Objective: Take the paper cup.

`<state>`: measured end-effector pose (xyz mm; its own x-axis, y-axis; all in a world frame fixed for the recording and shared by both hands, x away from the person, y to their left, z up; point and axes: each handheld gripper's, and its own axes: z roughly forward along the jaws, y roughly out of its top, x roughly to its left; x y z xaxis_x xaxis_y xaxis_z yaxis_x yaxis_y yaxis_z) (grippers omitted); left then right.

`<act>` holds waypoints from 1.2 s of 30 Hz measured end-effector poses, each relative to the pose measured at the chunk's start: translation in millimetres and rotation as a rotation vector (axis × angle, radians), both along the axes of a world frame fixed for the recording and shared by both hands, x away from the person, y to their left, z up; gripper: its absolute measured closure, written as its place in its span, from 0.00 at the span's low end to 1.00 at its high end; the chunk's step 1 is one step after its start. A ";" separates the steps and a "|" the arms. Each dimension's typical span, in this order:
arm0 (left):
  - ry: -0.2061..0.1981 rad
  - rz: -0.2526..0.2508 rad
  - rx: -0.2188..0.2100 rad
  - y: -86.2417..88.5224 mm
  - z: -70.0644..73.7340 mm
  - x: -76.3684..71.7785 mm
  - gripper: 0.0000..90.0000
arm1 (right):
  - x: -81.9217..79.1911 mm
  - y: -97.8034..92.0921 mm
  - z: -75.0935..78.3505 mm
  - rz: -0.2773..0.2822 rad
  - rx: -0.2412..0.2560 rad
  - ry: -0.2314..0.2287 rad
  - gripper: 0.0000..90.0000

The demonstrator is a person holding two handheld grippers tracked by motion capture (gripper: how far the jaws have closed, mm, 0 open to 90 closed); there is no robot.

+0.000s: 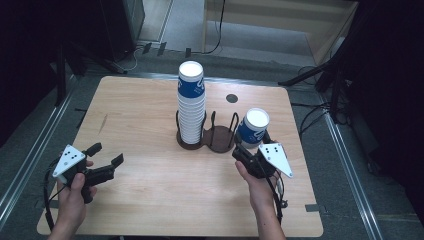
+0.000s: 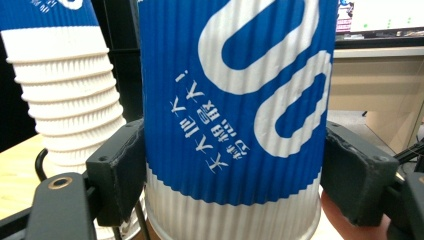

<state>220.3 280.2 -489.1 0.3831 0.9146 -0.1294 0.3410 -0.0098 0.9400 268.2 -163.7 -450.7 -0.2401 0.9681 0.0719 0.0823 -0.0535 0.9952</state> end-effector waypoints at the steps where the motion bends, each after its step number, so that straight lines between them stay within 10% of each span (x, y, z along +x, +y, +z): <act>1: -0.002 -0.004 0.004 -3.6 2.8 1.6 0.16 | -0.7 0.7 -1.5 0.003 -0.002 0.005 0.22; 17: -0.041 -0.108 0.003 -41.6 38.3 16.1 0.16 | -8.0 12.9 -14.3 0.040 -0.017 0.032 0.22; 36: -0.066 -0.181 0.032 -79.1 45.0 14.7 0.16 | -16.6 38.3 -30.4 0.106 -0.064 0.057 0.22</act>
